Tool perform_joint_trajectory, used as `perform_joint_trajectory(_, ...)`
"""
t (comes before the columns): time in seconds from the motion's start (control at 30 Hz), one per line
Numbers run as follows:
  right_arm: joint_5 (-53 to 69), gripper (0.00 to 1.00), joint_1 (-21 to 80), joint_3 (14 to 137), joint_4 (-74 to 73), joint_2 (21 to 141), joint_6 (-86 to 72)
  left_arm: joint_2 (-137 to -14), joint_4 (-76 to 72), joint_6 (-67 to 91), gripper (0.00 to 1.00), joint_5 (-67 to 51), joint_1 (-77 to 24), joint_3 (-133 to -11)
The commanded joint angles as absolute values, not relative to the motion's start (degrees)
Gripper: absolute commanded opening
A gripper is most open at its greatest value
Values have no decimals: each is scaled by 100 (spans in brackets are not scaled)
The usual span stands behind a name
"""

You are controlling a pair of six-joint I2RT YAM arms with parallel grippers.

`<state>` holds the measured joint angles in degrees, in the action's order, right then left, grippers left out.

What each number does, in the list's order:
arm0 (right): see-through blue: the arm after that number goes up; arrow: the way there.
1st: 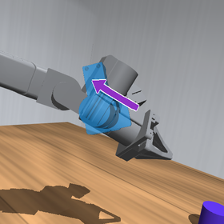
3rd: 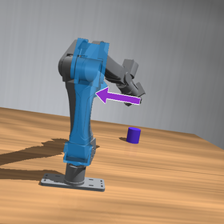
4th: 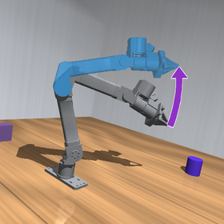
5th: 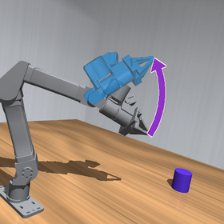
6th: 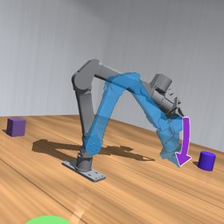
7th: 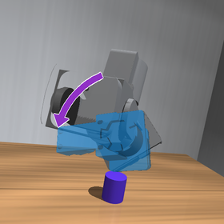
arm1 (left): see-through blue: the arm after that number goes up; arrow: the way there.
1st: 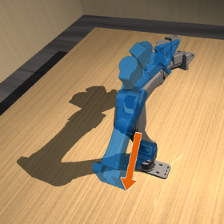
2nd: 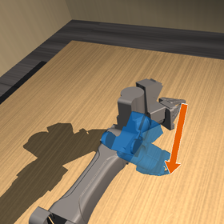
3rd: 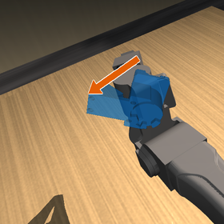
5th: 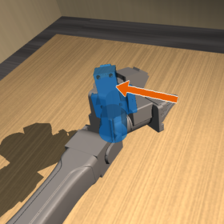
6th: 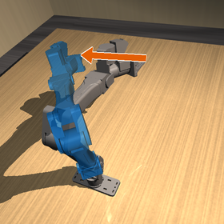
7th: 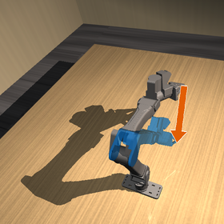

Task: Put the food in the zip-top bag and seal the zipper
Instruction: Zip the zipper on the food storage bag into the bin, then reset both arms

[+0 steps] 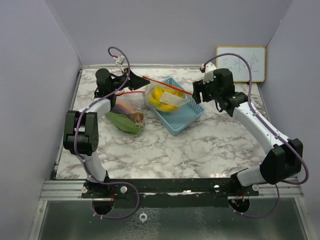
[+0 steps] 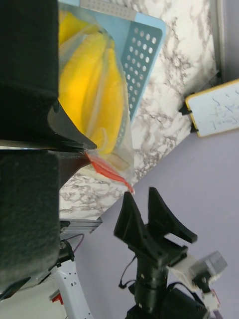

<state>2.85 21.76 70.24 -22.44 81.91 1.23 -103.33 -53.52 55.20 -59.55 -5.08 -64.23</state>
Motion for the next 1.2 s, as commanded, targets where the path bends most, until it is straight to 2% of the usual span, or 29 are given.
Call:
perform_joint_trajectory(0.0,337,80,2100,7535,-2394,7944,-87,-10092,-2535,3855,0,-5963,-512,-7018)
perform_joint_trajectory(0.07,364,96,2101,7734,-2488,7973,-150,-10157,-984,2925,0,-5725,-620,-7457)
perform_joint_trajectory(0.13,384,100,2101,7931,-2577,8044,-211,-10265,122,2326,2,-5447,-723,-7863)
perform_joint_trajectory(0.2,384,100,2101,8092,-2661,8115,-268,-10367,984,1933,34,-5024,-812,-8261)
perform_joint_trajectory(0.3,359,100,2098,8216,-2694,8149,-365,-10461,2116,1483,95,-4071,-1061,-8766)
perform_joint_trajectory(0.33,338,100,2100,8225,-2698,8148,-375,-10479,2410,1408,99,-3681,-1148,-8916)
perform_joint_trajectory(0.5,262,100,2101,8271,-2686,8123,-447,-10488,3258,1491,99,-2286,-1421,-9360)
perform_joint_trajectory(0.8,469,100,2101,8217,-2597,7964,-593,-10380,3697,2138,99,211,-1947,-9614)
perform_joint_trajectory(1.17,213,100,2098,8255,-2618,8010,-773,-10414,3800,2087,99,490,-2003,-9782)
